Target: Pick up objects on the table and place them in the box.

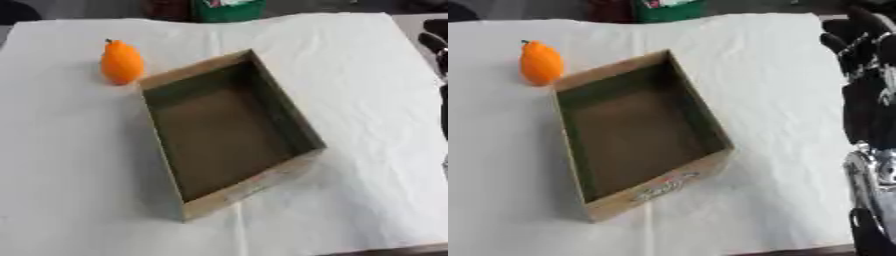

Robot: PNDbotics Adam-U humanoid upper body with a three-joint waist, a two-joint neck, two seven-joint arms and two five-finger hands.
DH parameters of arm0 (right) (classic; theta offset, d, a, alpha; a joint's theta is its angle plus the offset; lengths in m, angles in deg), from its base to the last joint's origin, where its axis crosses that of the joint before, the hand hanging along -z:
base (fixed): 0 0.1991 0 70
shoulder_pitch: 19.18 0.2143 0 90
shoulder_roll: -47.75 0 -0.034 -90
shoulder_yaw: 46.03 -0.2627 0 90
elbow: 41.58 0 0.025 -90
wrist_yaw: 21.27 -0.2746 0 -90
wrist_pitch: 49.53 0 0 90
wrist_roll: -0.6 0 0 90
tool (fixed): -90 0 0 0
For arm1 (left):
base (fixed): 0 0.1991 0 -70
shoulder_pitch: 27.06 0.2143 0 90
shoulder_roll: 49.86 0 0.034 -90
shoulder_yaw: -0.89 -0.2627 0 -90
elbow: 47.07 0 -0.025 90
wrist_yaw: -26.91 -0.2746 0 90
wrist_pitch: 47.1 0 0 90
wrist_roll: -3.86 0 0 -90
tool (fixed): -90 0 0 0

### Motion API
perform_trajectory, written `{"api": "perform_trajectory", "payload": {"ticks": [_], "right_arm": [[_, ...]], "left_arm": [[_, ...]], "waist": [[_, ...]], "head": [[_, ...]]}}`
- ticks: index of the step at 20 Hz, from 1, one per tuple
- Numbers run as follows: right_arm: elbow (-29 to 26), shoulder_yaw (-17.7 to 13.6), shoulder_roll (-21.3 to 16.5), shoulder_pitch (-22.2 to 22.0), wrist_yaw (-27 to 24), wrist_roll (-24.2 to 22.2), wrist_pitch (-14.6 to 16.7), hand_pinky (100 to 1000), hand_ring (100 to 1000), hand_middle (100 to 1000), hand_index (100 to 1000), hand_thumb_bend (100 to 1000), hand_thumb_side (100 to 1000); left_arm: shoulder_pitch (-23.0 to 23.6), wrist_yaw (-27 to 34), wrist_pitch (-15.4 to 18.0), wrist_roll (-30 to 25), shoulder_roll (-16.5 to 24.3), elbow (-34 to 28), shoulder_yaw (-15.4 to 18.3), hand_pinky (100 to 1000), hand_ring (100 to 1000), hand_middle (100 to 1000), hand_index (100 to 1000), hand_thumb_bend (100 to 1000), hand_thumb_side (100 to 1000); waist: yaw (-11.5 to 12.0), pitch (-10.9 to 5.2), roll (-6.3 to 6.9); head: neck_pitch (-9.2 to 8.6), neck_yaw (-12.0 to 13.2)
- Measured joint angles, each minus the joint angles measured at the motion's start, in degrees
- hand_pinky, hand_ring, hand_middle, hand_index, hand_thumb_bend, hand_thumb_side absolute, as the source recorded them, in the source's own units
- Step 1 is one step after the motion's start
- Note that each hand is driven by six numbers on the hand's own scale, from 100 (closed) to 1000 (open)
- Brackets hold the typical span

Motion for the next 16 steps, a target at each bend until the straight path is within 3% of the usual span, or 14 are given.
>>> {"api": "perform_trajectory", "payload": {"ticks": [3,9,14,16], "right_arm": [[0.0,0.3,0.0,0.0,-0.2,-0.5,-0.3,888,867,738,886,100,1000],[0.0,0.8,0.0,0.2,-0.7,-1.5,-0.4,890,868,737,885,100,1000],[0.0,1.2,0.0,0.6,-1.0,-2.3,-0.6,892,869,736,884,100,1000],[0.0,1.3,0.0,0.8,-1.0,-2.5,-0.7,893,869,735,883,100,1000]], "left_arm": [[-3.8,-4.3,1.7,-1.9,-0.4,6.9,-1.4,493,674,743,930,1000,1000],[-10.2,-11.2,6.2,-5.0,-5.4,19.1,-2.6,497,688,757,941,1000,999],[-13.6,-16.3,9.5,-8.5,-9.5,25.5,-3.5,512,730,799,961,1000,862],[-14.3,-18.4,11.1,-10.3,-10.8,27.0,-3.6,523,745,813,970,953,812]], "waist": [[-0.1,-0.11,0.13],[-0.2,-0.17,0.10],[-0.3,0.15,0.14],[-0.4,0.34,0.15]], "head": [[0.00,0.5],[-0.08,1.3],[-0.56,1.7],[-0.70,1.8]]}}
